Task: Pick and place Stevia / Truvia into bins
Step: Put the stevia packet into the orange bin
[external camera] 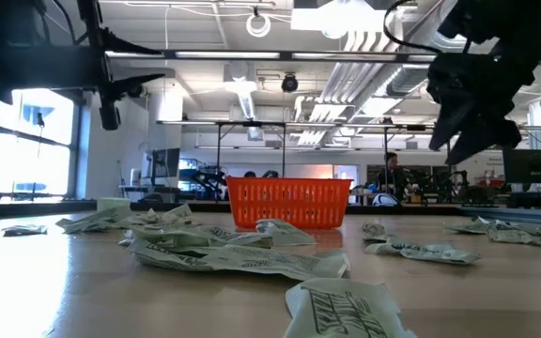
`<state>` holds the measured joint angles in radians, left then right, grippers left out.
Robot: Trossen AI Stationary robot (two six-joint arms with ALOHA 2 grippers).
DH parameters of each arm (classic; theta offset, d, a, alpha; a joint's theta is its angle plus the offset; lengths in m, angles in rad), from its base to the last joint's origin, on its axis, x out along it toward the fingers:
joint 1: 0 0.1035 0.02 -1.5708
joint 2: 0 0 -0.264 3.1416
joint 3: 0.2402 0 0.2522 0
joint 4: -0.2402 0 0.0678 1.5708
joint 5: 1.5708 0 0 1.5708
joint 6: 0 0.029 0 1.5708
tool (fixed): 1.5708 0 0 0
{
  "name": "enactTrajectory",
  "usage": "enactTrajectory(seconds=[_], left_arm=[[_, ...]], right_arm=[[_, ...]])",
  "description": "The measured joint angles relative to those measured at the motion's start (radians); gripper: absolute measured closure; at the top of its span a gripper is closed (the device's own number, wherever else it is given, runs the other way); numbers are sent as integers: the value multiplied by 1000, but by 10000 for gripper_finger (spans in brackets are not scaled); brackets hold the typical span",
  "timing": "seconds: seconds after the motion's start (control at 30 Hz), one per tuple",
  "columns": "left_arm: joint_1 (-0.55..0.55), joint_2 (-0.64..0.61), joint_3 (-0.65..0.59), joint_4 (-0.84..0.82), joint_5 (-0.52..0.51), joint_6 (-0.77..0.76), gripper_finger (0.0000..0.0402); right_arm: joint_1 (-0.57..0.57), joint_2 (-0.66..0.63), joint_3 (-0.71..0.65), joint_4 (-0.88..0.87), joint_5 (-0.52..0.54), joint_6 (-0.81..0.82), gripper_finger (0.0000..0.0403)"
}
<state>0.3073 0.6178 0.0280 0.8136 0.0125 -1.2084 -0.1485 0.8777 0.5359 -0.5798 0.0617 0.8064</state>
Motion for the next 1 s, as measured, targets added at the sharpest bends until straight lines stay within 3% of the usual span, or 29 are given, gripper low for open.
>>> enactTrajectory(seconds=[0.27, 0.47, 1.0], left_arm=[[0, 0, 0, -31, 38, 39, 224], [0, 0, 0, -40, 39, 93, 224], [0, 0, 0, -120, 41, 105, 224]], right_arm=[[-44, 63, 82, -183, 7, -100, 167], [-38, 219, 80, -279, -58, -131, 167], [-12, 512, 80, -80, -51, -2, 167]])
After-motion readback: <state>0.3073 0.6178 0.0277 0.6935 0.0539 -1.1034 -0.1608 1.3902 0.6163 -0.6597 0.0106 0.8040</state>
